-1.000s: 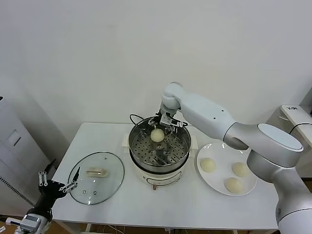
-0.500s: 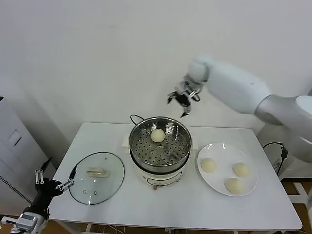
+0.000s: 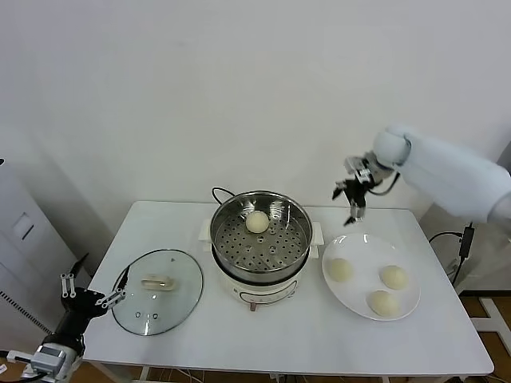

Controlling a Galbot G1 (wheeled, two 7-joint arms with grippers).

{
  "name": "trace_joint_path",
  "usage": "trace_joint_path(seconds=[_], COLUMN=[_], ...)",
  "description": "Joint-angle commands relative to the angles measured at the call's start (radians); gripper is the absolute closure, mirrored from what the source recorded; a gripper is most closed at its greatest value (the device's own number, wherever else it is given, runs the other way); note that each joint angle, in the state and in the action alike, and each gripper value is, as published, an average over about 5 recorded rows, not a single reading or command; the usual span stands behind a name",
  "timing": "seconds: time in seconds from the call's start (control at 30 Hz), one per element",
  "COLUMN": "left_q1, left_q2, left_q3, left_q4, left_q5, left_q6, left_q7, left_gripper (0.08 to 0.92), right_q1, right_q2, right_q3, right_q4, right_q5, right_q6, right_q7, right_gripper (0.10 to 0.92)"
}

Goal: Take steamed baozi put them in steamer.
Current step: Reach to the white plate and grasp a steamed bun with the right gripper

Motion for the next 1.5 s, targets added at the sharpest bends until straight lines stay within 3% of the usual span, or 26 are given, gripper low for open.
trace_joint_path(seconds=[0.03,0.97,1.2,1.5], left_q1=[0.014,0.04,0.043,0.043], left_q2=[-0.006,-0.005,0.001,0.001], left_q3=[0.003,-0.01,-0.01,-0.009], left_q4=[-0.004,-0.016,-0.021,-0.023], left_q5=[0.01,0.015,0.015,0.017], left_q6=[-0.003,-0.002,-0.001,0.0], left_q7=[-0.001,-0.008,-0.008,-0.007], left_gripper=[0.177,0.177,0.177,0.177], right_q1=[-0.219,-0.326,-0.32,-0.273], right_q2=[-0.104,0.035,0.04,0.015], right_q3=[0.081,0.19,0.184,0.156], right_q4=[0.098,-0.079,-0.097,-0.062], right_q5=[-0.076,-0.12,-0.128,-0.089], right_q6=[-0.042,-0.003,0.0,0.002], right_q7=[0.04,0.102,0.102,0.1], right_gripper=[0.203,0.209,0.3,0.492])
